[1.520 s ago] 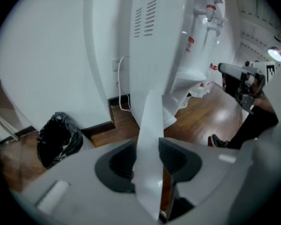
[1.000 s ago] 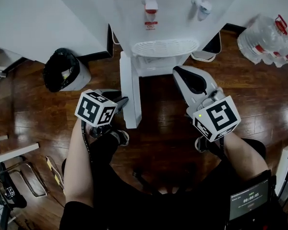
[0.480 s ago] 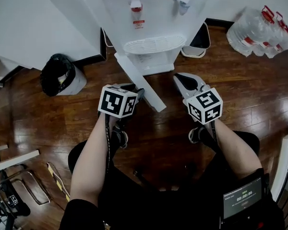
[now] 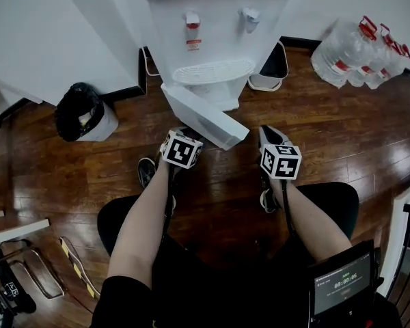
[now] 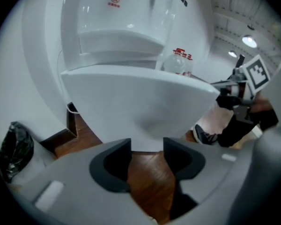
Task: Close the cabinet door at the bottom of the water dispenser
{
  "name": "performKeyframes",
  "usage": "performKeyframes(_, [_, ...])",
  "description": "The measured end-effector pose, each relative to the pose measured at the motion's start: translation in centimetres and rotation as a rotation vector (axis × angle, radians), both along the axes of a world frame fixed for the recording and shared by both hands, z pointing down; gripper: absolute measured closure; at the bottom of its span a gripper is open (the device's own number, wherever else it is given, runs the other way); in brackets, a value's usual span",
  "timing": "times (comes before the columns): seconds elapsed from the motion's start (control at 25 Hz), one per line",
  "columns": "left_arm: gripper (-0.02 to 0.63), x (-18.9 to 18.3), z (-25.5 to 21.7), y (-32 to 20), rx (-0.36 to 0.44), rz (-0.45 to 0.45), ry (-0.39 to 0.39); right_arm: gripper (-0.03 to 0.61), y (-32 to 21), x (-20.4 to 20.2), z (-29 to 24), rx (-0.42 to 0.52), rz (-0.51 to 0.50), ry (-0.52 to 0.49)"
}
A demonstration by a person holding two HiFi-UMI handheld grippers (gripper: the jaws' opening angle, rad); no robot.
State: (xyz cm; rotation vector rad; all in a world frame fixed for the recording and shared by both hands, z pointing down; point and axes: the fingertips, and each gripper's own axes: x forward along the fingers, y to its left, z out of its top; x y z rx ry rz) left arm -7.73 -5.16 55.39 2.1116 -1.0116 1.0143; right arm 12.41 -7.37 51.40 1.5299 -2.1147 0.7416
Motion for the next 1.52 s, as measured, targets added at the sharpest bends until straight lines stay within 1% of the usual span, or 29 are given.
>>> performKeyframes(0.04, [0.380, -0.2, 0.8, -0.2, 0.017, -0.005, -0.017, 0.529, 1.6, -0.2, 1.1, -0.039, 0.031, -0.018])
performKeyframes(0.08, [0.380, -0.1, 1.2, -0.4, 0.025, -0.012, -0.015, 0.519, 3.2, -0.9, 2.4, -0.077, 0.037, -0.033])
performKeyframes(0.12, [0.380, 0.1, 1.3, -0.7, 0.030, -0.021, -0.006, 0.501, 4.6, -2.0, 3.6, -0.109, 0.023, -0.037])
performKeyframes(0.16, [0.381, 0.4, 1.2, -1.0, 0.035, -0.032, 0.000, 0.496, 5.8, -3.3, 4.7, -0.134, -0.002, -0.036])
performKeyframes(0.24, [0.381, 0.8, 1.0, -1.7, 0.046, -0.060, -0.005, 0.472, 7.2, -6.0, 6.6, -0.165, -0.045, -0.041])
performKeyframes(0.4, [0.380, 0.9, 2.6, -2.2, 0.042, -0.059, -0.045, 0.454, 6.5, -10.0, 9.0, -0.200, -0.057, -0.081])
performKeyframes(0.52, [0.380, 0.5, 3.8, -2.6, 0.040, -0.061, -0.081, 0.451, 4.8, -11.2, 9.5, -0.199, -0.067, -0.088])
performKeyframes(0.64, [0.382, 0.6, 4.7, -3.4, 0.037, -0.056, -0.091, 0.451, 2.7, -10.7, 9.2, -0.175, -0.063, -0.051])
performKeyframes(0.8, [0.382, 1.5, 5.1, -5.4, 0.039, -0.115, -0.088, 0.441, 0.3, -8.4, 9.0, -0.180, -0.019, -0.005])
performKeyframes(0.88, [0.382, 1.6, 5.0, -6.6, 0.050, -0.175, -0.120, 0.436, -1.1, -7.4, 9.2, -0.171, -0.023, 0.029])
performKeyframes(0.96, [0.382, 1.3, 5.0, -7.2, 0.056, -0.262, -0.162, 0.425, -2.4, -6.6, 9.8, -0.164, -0.031, 0.079])
performKeyframes(1.0, [0.382, 1.3, 5.1, -7.2, 0.049, -0.305, -0.164, 0.412, -2.9, -6.4, 10.0, -0.166, -0.031, 0.103])
performKeyframes(1.08, [0.382, 1.8, 5.7, -6.8, 0.015, -0.364, -0.135, 0.381, -4.0, -6.3, 9.8, -0.172, -0.029, 0.137])
performKeyframes(1.16, [0.382, 2.5, 6.3, -6.7, -0.011, -0.364, -0.115, 0.359, -5.3, -6.1, 9.8, -0.164, -0.032, 0.159])
performKeyframes(1.24, [0.382, 3.0, 6.7, -7.3, -0.022, -0.338, -0.112, 0.362, -6.5, -5.8, 9.8, -0.151, -0.041, 0.167])
performKeyframes(1.28, [0.382, 3.1, 6.9, -7.7, -0.029, -0.339, -0.104, 0.373, -7.0, -5.7, 9.8, -0.147, -0.050, 0.170])
performKeyframes(1.4, [0.382, 2.9, 6.9, -9.2, -0.041, -0.385, -0.082, 0.374, -7.8, -5.5, 9.8, -0.126, -0.102, 0.208])
performKeyframes(1.52, [0.403, 3.0, 6.6, -10.7, -0.023, -0.427, -0.079, 0.374, -8.4, -5.1, 9.6, -0.103, -0.155, 0.254])
